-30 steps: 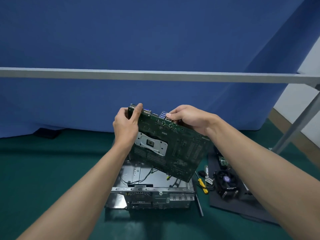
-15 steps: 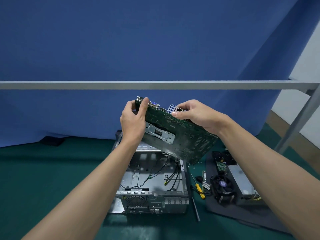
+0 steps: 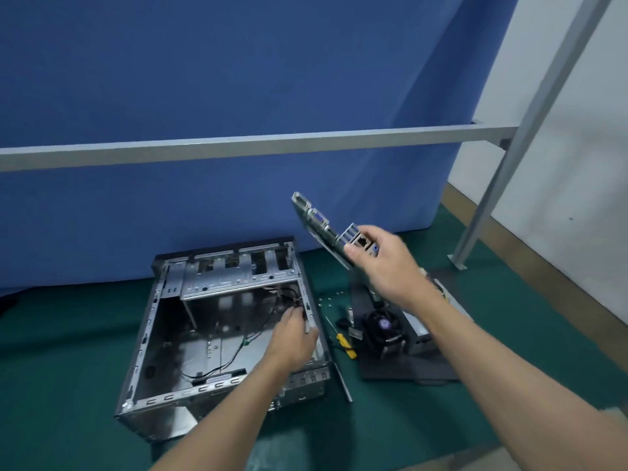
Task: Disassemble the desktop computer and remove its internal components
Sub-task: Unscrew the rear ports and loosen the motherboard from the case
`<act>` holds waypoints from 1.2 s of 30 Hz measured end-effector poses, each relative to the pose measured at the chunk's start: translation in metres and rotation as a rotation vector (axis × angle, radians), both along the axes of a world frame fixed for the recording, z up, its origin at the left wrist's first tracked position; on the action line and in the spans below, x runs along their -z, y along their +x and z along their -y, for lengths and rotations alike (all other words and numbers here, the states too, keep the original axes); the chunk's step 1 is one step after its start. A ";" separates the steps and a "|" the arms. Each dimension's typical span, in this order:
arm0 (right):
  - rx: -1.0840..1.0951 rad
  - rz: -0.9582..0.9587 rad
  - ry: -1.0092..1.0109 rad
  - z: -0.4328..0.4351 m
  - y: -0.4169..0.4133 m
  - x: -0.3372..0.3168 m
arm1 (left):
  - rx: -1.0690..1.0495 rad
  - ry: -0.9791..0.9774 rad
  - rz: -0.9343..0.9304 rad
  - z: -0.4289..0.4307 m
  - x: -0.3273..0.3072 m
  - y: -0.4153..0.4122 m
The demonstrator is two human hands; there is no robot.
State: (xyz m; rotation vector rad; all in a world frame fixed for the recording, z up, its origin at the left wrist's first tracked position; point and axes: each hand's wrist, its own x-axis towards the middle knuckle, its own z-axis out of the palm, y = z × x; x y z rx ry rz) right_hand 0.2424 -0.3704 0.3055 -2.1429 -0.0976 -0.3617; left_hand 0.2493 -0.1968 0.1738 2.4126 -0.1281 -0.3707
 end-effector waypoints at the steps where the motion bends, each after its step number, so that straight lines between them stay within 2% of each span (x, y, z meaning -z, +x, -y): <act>1: 0.025 0.025 -0.074 0.004 -0.006 0.012 | 0.045 0.052 -0.023 0.005 0.009 -0.002; 4: 0.015 0.072 -0.246 0.018 -0.023 0.049 | 0.090 0.085 -0.042 0.020 0.024 0.001; 7: 0.015 0.087 -0.316 0.040 -0.029 0.074 | 0.115 0.104 -0.009 0.040 0.031 0.010; 12: -0.022 0.098 -0.316 0.072 -0.022 0.097 | 0.139 0.389 -0.015 0.068 0.044 0.024; 16: -0.067 0.086 -0.315 0.082 -0.011 0.117 | 0.066 0.434 -0.013 0.076 0.052 0.028; 23: -0.134 0.083 -0.333 0.076 0.005 0.148 | 0.060 0.478 0.005 0.075 0.067 0.025; 29: -0.069 -0.011 -0.325 0.111 0.022 0.170 | 0.056 0.488 0.028 0.075 0.072 0.023; 36: -0.078 -0.191 -0.456 0.149 0.007 0.206 | 0.071 0.555 0.054 0.076 0.072 0.020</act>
